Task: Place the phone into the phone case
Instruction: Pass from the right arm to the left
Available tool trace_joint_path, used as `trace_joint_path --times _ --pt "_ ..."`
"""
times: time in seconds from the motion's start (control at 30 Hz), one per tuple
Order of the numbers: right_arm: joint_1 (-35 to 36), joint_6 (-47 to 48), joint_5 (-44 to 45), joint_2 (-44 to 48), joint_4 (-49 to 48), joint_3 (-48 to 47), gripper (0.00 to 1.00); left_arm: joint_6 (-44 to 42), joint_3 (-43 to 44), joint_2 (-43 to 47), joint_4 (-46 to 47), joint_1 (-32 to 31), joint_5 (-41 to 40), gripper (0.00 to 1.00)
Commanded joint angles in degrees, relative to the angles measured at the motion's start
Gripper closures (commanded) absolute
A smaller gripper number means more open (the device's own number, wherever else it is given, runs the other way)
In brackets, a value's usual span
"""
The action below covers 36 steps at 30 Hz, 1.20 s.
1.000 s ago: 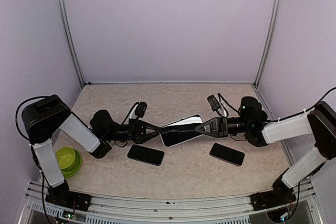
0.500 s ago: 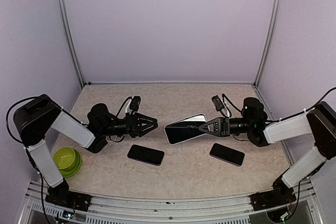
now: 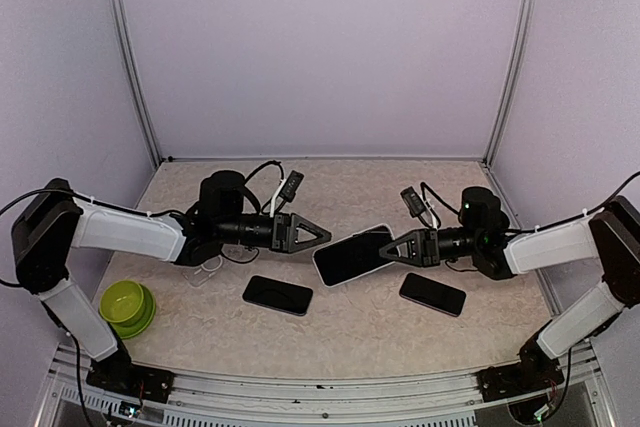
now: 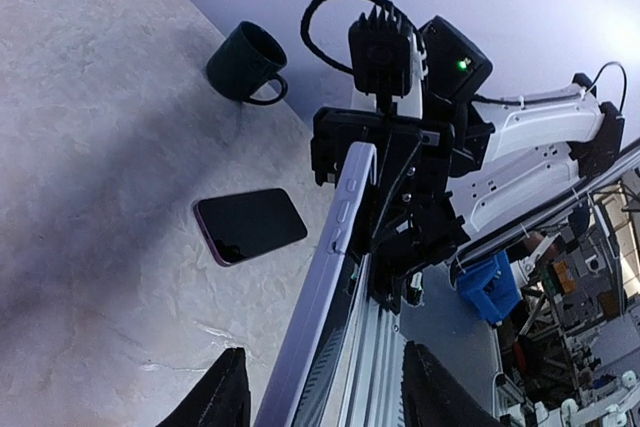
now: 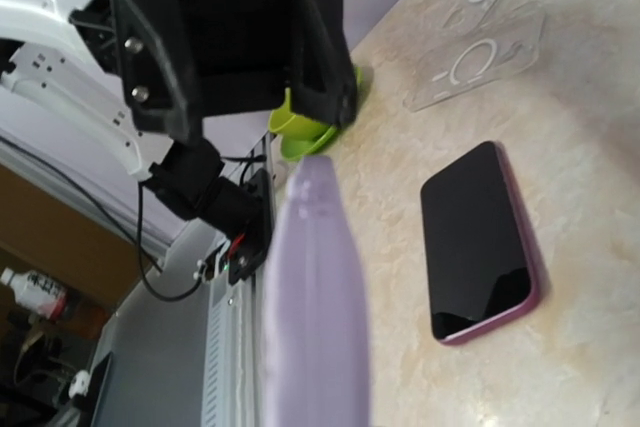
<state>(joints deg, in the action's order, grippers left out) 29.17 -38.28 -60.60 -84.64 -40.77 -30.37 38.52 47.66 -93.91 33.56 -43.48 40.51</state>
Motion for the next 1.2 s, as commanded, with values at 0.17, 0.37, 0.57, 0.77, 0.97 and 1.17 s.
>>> trace_joint_path --times 0.17,0.37,0.57,0.77,0.97,1.17 --pt "3.4 7.4 -1.9 4.5 4.6 -2.0 1.0 -9.7 5.6 -2.4 -11.5 -3.7 4.0 0.48" --pt "4.2 9.2 -1.5 4.8 6.5 -2.5 1.0 -11.8 7.1 -3.4 -14.6 -5.0 5.0 0.56" --pt "4.4 11.8 -1.0 5.3 10.1 -3.9 1.0 -13.4 7.6 -3.6 -16.6 -5.7 6.5 0.68" --pt "4.4 12.8 -0.8 5.3 11.2 -4.5 1.0 -14.7 8.2 -4.0 -18.5 -6.4 7.1 0.71" --pt "4.4 13.2 -0.3 5.3 11.6 -5.1 1.0 -14.7 8.1 -4.6 -18.3 -6.9 7.8 0.98" --pt "4.3 13.8 1.3 5.0 12.9 -6.1 1.0 -12.6 7.7 -4.8 -15.8 -6.8 7.3 1.0"
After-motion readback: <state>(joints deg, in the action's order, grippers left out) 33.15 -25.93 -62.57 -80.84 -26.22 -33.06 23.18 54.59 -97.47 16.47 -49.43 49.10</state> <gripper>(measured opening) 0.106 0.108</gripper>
